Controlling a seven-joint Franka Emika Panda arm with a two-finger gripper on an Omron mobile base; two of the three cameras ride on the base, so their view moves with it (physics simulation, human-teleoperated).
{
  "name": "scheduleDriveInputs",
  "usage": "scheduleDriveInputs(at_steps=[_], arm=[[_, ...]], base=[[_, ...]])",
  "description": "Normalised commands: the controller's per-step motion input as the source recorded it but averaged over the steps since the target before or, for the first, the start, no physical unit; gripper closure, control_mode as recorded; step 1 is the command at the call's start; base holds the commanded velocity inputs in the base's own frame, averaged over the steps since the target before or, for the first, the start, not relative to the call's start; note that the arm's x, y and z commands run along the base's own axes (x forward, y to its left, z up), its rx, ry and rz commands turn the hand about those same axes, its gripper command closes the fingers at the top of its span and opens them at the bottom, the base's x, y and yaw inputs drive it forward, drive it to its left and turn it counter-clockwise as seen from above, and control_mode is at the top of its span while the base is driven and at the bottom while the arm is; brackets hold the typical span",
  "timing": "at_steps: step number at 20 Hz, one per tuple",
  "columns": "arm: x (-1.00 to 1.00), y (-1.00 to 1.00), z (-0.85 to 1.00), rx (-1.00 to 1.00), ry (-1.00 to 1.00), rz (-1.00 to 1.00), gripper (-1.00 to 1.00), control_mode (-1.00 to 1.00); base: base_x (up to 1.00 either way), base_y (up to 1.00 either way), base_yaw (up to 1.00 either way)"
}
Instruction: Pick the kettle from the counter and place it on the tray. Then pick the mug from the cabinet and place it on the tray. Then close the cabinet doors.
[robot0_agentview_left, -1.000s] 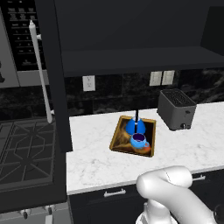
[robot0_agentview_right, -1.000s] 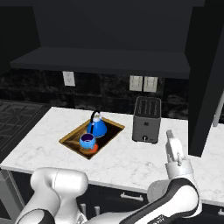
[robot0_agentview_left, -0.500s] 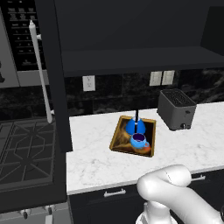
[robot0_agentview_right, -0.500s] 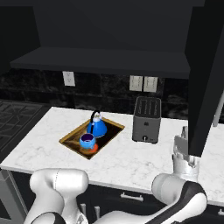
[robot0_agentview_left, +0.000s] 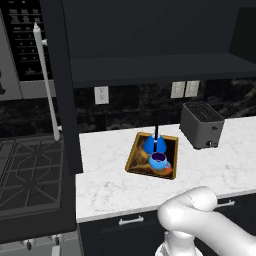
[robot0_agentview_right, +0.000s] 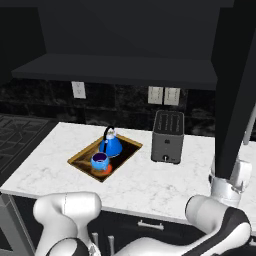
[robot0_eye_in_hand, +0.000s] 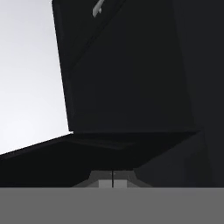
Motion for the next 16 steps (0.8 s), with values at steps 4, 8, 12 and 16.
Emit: scheduleDriveInputs(at_steps=[4,8,12,16], arm=[[0.00,-0.22,0.05,0.03,-0.05,-0.01,1.00,-1.00],[-0.01,-0.13,0.46,0.00,-0.05,-0.06,1.00,-1.00],[0.00,0.00,0.52,0.00,-0.03,-0.08,1.00,-1.00],[0.00,0.08,0.17,0.00,-0.03,-0.02,1.00,-1.00]], base=[[0.00,0.00,0.00],[0.00,0.00,0.00],[0.00,0.00,0.00],[0.00,0.00,0.00]])
